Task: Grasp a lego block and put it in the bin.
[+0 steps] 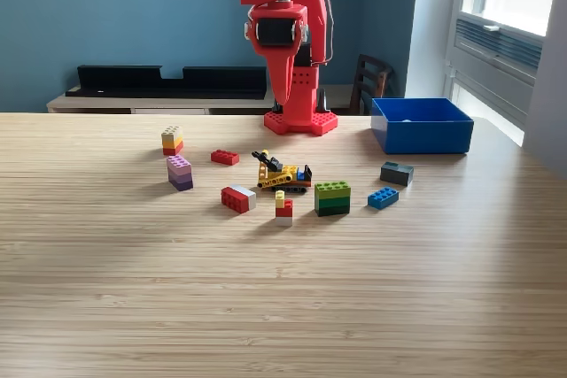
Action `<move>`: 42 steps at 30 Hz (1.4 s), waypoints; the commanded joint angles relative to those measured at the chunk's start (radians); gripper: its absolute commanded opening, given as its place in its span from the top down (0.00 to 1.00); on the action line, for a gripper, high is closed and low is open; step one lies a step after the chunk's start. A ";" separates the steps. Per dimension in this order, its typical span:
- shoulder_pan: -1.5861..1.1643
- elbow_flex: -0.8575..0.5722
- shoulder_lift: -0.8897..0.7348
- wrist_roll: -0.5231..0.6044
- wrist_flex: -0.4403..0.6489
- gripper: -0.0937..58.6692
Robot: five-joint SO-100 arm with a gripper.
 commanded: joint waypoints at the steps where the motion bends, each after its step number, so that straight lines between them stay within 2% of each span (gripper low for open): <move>1: 0.005 0.002 0.080 0.012 -0.028 1.00; 23: 0.012 0.020 0.080 -0.017 -0.054 1.00; 33: -0.003 0.094 0.080 -0.146 -0.147 1.00; 42: -0.115 0.087 0.081 -0.272 -0.155 1.00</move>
